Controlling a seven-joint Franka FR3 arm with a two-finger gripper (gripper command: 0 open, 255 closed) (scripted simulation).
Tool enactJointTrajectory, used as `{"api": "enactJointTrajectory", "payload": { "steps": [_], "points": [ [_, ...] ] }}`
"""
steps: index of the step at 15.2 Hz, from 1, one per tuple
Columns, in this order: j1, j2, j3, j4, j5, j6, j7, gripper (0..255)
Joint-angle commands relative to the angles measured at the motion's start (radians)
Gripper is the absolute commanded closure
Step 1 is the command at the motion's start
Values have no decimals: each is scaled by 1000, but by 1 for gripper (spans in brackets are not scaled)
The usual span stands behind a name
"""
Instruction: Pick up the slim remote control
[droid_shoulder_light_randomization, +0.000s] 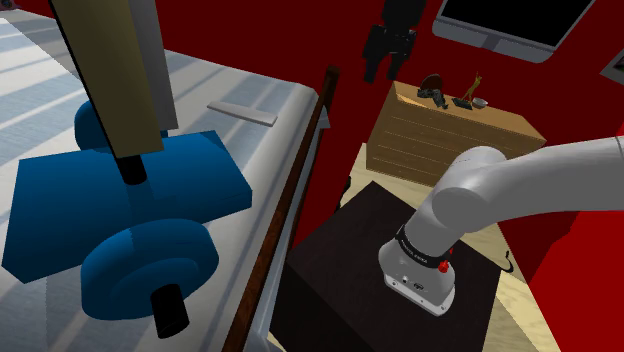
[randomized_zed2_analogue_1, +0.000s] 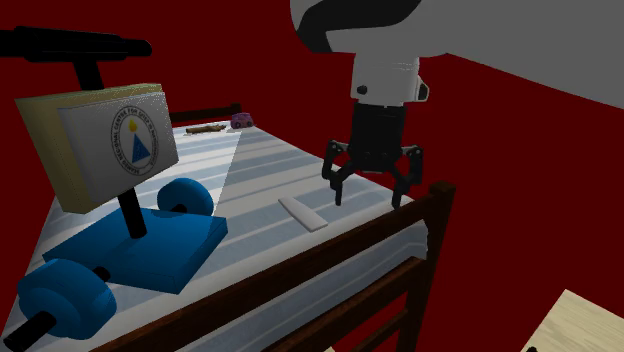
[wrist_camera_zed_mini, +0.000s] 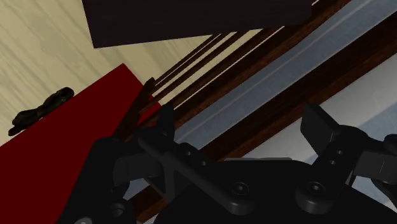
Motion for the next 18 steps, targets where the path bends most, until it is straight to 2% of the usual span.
{"api": "enactJointTrajectory", "payload": {
  "steps": [1, 9, 18],
  "points": [
    [0, 0, 0, 0, 0, 0, 0, 0],
    [55, 253, -17, 35, -18, 237, -132, 0],
    [108, 566, -14, 170, -18, 439, -269, 0]
  ]
}}
